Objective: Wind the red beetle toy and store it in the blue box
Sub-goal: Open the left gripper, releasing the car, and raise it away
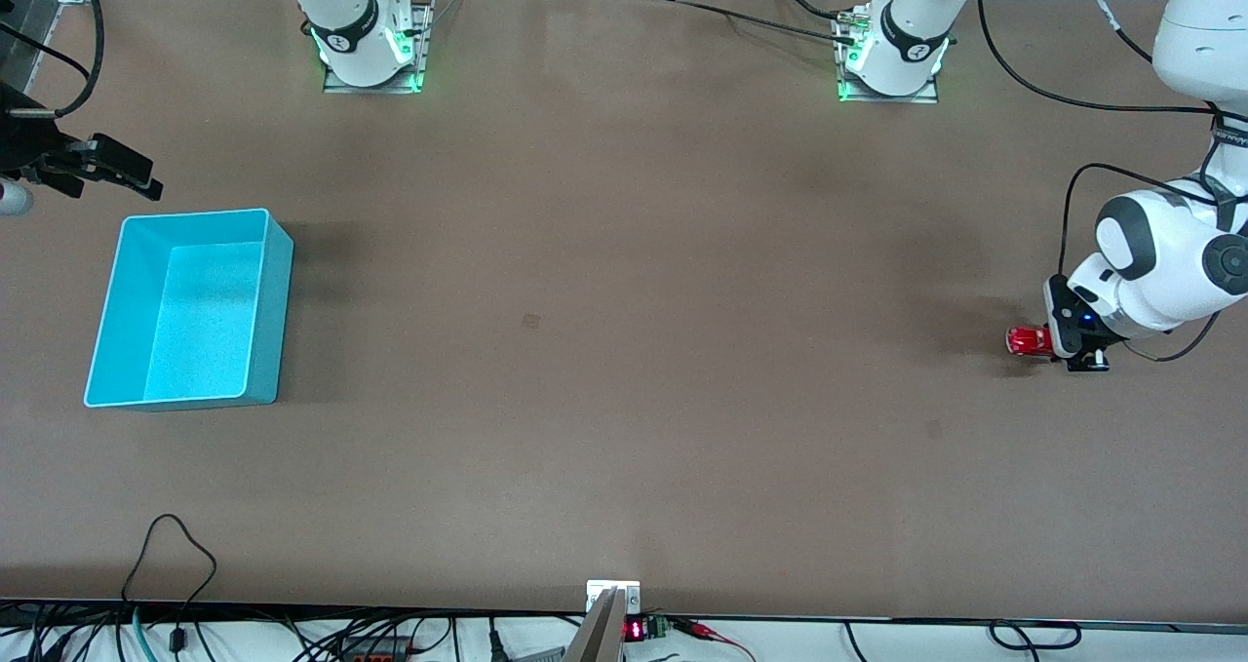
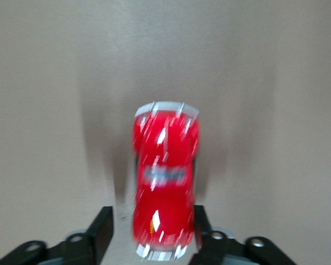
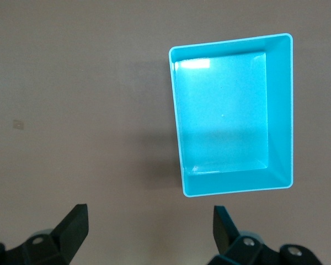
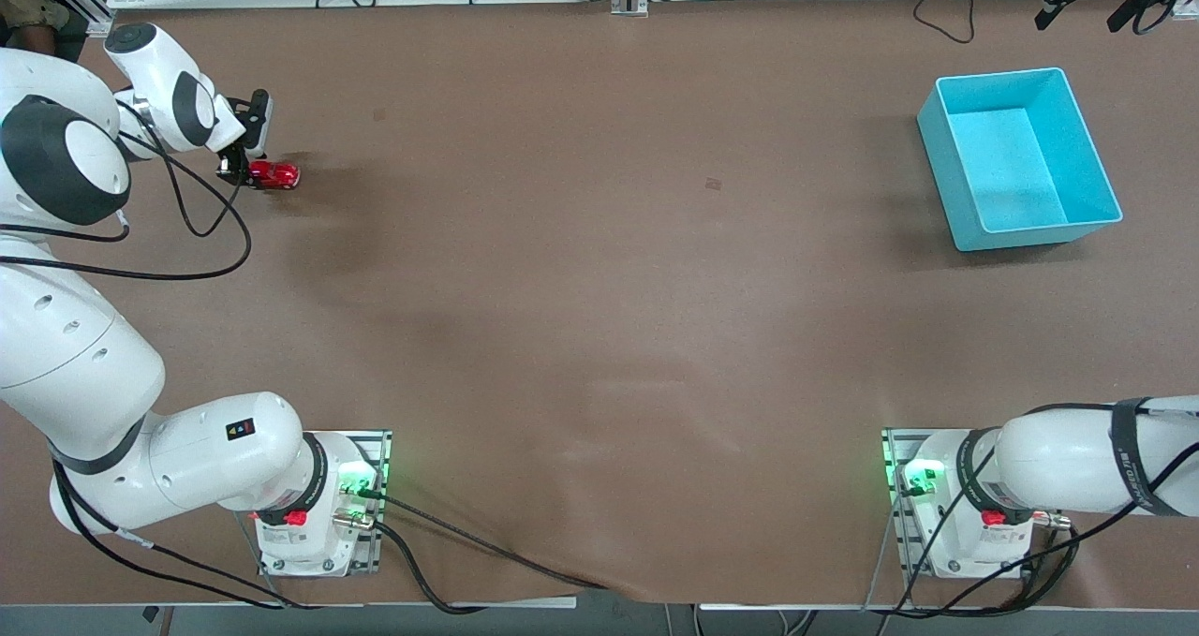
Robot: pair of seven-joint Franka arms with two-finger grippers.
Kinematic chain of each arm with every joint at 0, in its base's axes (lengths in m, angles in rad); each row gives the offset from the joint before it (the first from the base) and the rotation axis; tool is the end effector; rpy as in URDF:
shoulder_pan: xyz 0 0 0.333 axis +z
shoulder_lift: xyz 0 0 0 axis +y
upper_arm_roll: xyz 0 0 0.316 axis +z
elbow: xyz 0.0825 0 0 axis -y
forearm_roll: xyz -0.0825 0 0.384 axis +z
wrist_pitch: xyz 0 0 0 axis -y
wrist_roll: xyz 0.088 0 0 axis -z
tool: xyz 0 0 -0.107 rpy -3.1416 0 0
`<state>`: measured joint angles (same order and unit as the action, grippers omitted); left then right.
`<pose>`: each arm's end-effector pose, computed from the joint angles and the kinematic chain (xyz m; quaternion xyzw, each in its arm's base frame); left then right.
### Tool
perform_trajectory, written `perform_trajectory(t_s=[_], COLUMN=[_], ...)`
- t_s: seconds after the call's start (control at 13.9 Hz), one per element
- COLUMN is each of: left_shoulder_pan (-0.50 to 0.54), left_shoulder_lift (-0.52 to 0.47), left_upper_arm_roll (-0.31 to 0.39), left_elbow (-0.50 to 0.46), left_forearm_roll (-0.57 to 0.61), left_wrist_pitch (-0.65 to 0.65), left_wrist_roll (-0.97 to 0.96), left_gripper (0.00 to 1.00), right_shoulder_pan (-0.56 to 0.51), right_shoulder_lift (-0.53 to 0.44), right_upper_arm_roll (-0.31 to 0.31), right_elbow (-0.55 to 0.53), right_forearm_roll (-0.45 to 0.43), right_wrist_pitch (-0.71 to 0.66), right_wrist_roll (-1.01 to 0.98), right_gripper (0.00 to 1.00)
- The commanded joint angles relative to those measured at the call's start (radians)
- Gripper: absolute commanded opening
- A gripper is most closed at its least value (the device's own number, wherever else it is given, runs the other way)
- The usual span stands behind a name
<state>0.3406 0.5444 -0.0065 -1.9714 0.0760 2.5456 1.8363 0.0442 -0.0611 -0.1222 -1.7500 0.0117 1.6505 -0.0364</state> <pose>0.5833 0.2016 0.1933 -0.7095 0.7043 0.0108 0.0226 0.5364 -0.0425 0.5796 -0.9995 0.0212 0.0189 0.0106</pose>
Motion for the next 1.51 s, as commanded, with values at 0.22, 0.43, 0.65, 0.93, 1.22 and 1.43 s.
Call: perform_trajectory(t_s=[0.22, 0.43, 0.65, 0.93, 1.22, 1.43], left_shoulder_pan=[0.005, 0.005, 0.014, 0.031, 0.02, 0.018], left_shoulder_lift=[-0.115, -0.194, -0.262, -0.336, -0.377, -0.38], left_upper_arm_roll=[-0.027, -0.027, -0.023, -0.016, -0.059, -0.063], left_elbow=[0.04, 0.069, 0.129, 0.135, 0.138, 0.149], left_forearm_roll=[0.004, 0.002, 0.004, 0.004, 0.007, 0.007], left_wrist_pitch=[-0.131, -0.25, -0.451, -0.575, -0.654, -0.665], left_wrist_roll=[0.032, 0.017, -0.087, -0.319, -0.452, -0.459], left_gripper=[1.0, 1.0, 1.0, 1.0, 1.0, 1.0], right_shoulder_pan=[0.003, 0.003, -0.001, -0.001, 0.002, -0.001], right_shoulder_lift=[-0.002, 0.004, 0.007, 0.012, 0.012, 0.01], right_upper_arm_roll=[0.003, 0.003, 0.001, 0.001, 0.001, 0.001], right_elbow=[0.007, 0.007, 0.009, 0.009, 0.007, 0.007], right_forearm_roll=[-0.015, -0.015, -0.015, -0.015, -0.015, -0.015], right_wrist_pitch=[-0.015, -0.015, -0.029, -0.029, -0.031, -0.032], right_wrist_roll=[0.003, 0.003, 0.004, 0.01, 0.012, 0.015], right_gripper=[1.0, 1.0, 1.0, 1.0, 1.0, 1.0])
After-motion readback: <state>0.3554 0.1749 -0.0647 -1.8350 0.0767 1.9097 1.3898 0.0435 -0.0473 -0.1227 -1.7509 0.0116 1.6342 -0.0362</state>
